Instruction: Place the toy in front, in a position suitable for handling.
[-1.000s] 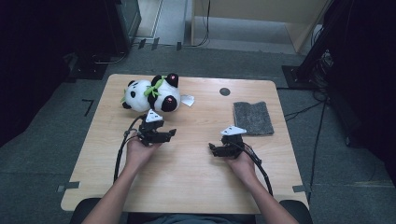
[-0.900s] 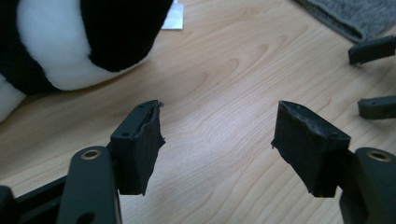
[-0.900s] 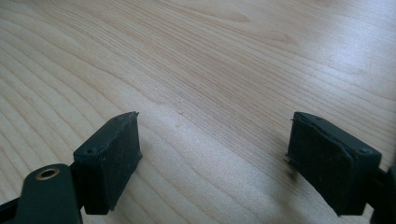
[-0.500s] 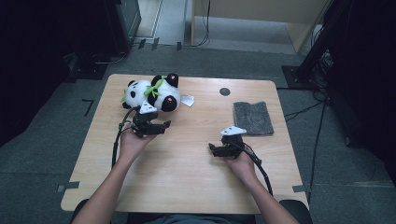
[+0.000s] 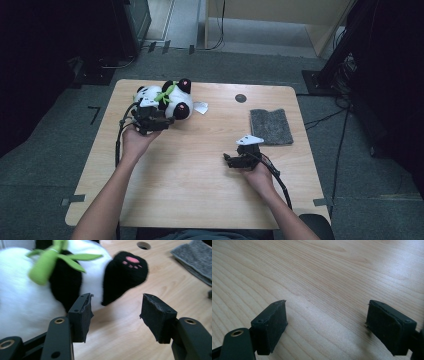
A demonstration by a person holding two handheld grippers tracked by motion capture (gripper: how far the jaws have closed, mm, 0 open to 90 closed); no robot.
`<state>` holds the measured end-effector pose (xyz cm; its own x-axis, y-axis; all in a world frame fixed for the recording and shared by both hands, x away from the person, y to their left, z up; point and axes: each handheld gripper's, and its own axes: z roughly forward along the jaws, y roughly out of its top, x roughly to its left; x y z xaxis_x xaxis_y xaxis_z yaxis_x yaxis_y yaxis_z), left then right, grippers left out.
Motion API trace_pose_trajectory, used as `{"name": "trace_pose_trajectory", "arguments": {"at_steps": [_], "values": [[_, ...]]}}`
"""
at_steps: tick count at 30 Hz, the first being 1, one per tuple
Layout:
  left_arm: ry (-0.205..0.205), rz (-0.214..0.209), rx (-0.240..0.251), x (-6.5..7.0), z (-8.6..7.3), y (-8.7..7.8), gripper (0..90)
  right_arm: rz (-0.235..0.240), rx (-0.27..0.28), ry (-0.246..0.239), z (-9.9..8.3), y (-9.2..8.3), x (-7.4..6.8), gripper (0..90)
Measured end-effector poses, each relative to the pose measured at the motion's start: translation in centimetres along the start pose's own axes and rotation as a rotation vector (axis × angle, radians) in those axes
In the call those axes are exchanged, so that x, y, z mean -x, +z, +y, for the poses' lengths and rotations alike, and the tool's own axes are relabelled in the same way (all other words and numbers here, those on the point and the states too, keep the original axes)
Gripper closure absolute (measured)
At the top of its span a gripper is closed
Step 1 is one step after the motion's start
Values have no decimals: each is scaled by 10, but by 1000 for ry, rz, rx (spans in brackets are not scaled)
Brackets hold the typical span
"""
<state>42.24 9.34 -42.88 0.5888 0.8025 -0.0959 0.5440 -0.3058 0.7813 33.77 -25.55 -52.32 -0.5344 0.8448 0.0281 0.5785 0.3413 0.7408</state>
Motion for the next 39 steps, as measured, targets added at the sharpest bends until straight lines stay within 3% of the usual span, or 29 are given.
{"name": "trace_pose_trajectory", "arguments": {"at_steps": [6,16,18,20,22,26,31,37,38,39], "values": [[-1,35,29,-14,14,-4,438,1,0,1,0,0,0,165],[10,95,16,-32,27,2,460,1,0,1,0,0,0,165],[12,112,40,-38,30,3,469,1,0,1,0,0,0,164],[5,106,29,-41,31,4,469,1,0,1,0,0,0,165],[4,125,4,-49,32,10,471,1,0,2,0,0,0,164],[10,123,-11,-54,31,18,485,1,-2,1,0,0,0,162],[-3,110,16,-59,28,24,523,3,-2,-1,0,0,0,162],[-13,57,-6,-58,26,31,692,5,-2,-3,0,0,0,162],[-32,41,-5,-60,25,31,692,6,-2,-4,0,0,0,162],[-63,14,-5,-62,25,31,761,9,-2,-8,0,0,-1,163]]}}
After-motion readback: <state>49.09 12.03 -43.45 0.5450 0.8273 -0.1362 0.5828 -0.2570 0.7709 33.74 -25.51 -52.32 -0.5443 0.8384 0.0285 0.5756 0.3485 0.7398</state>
